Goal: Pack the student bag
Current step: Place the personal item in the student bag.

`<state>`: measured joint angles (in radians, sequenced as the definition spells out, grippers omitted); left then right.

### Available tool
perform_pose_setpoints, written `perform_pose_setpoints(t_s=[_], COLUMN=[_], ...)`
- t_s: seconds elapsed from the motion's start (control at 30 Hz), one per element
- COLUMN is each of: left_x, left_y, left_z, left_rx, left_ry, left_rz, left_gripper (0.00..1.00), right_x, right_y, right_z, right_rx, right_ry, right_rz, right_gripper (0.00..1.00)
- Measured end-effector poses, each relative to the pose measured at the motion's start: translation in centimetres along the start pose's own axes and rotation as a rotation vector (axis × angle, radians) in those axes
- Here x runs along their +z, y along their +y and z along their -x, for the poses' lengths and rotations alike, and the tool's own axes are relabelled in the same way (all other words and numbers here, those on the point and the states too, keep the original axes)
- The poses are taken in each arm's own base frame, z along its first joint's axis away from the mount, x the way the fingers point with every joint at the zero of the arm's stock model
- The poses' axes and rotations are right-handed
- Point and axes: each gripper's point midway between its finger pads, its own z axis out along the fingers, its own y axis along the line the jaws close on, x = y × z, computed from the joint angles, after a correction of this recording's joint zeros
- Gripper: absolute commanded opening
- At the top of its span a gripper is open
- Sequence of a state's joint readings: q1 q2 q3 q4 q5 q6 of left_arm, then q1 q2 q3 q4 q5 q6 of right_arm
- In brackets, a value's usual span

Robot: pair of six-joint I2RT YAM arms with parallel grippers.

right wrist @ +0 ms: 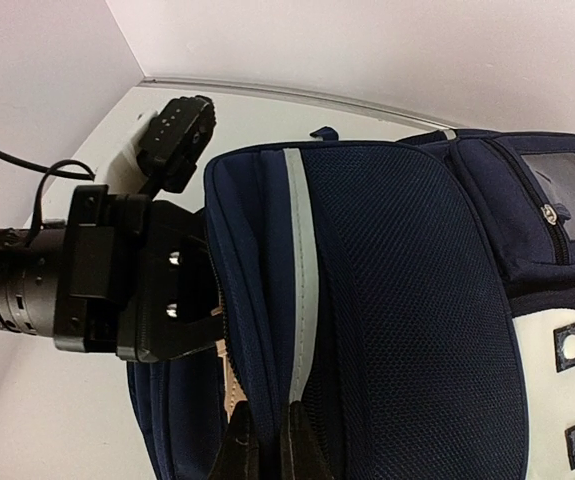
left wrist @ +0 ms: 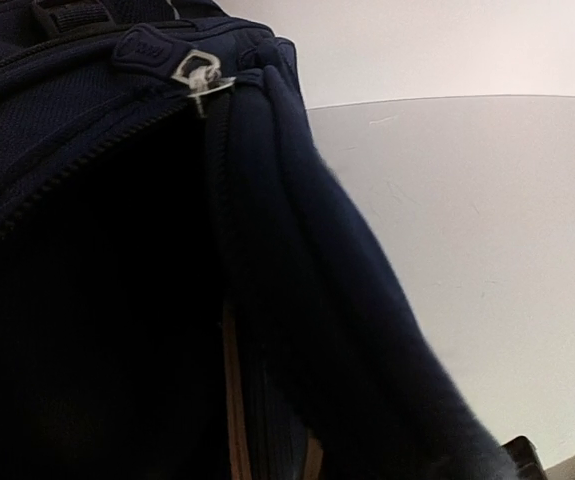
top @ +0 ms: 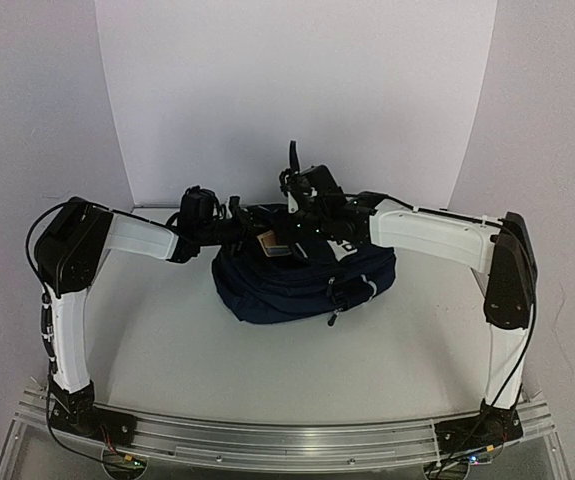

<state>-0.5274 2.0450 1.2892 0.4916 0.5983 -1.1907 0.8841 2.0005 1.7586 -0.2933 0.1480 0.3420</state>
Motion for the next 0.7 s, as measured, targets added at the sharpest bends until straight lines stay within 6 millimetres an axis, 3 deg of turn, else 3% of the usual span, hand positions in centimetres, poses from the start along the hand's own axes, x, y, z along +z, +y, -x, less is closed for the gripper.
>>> perform_pose_setpoints(t_s=[0.17,0.27,0.37,0.5,0.7], left_x=[0.1,-0.7,-2.2,-4.0,-4.8], left_y=[1.8,1.5,0.6,-0.2,1.1], left_z=[0.1,0.1,0.1,0.1,-1.0], left_rx=[0.053,0.127,0.196,0.251,0.248], left_ry=[-0.006,-0.012,-0.026,-0.042,-0.015], left_rz=[0.1,0.156,0.216,0.27,0.318], left_gripper=[0.51,0.63,0.68,0.67,0.48], right_x=[0.1,0.0,-0.2,-0.2,-0.2], right_y=[0.0,0.1,0.0,0.0,0.1], right_z=[-0.4,-0.4,-0.3,-0.3,-0.3], right_rx=[-0.002,-0.003,-0.004,-0.004,-0.004], right_ry=[0.001,-0.002,-0.007,-0.007,-0.005], right_rz=[0.002,0.004,0.001,0.001,0.005], right_gripper=[0.0,0.0,0.0,0.0,0.0])
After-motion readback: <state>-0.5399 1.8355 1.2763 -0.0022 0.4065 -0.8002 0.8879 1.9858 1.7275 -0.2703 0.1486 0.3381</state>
